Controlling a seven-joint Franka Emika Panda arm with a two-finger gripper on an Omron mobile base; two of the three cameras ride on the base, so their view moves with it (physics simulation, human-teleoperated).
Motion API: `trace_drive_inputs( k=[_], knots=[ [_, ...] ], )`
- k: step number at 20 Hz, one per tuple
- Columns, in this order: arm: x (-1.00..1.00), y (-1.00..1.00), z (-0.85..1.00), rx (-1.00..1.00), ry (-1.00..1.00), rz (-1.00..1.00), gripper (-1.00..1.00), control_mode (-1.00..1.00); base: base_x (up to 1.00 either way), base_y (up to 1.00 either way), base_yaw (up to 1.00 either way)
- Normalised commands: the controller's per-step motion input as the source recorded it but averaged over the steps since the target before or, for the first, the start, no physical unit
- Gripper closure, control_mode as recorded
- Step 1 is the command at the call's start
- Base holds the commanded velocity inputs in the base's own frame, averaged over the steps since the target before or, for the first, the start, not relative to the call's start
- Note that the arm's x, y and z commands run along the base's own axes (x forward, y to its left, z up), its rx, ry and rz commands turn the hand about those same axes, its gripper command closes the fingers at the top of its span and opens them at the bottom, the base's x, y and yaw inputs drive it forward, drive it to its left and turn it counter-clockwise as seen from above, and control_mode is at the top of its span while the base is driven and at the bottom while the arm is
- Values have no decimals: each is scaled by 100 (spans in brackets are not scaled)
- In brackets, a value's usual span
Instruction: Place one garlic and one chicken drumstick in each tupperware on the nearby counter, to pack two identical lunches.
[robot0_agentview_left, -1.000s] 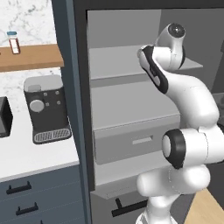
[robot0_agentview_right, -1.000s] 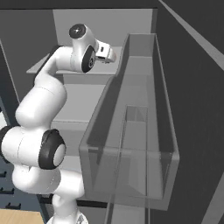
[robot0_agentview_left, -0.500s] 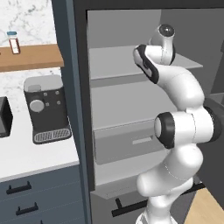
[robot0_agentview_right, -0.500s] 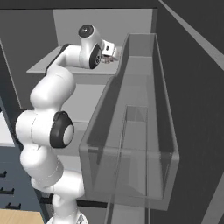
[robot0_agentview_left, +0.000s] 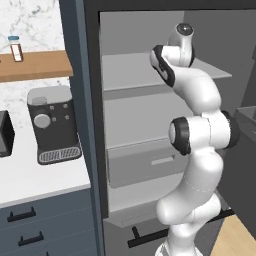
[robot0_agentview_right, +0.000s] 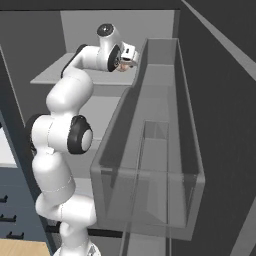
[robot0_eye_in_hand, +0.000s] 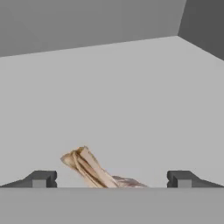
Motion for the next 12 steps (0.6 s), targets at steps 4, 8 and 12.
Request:
trace_drive_inputs(
  k=[4,8,12],
  knots=[
    [1,0,-34,0,8,0,-100,-100,0,0,0],
    [0,0,-40,0,5,0,-100,-100,0,0,0],
    [0,0,-41,0,4,0,-100,-100,0,0,0]
  ],
)
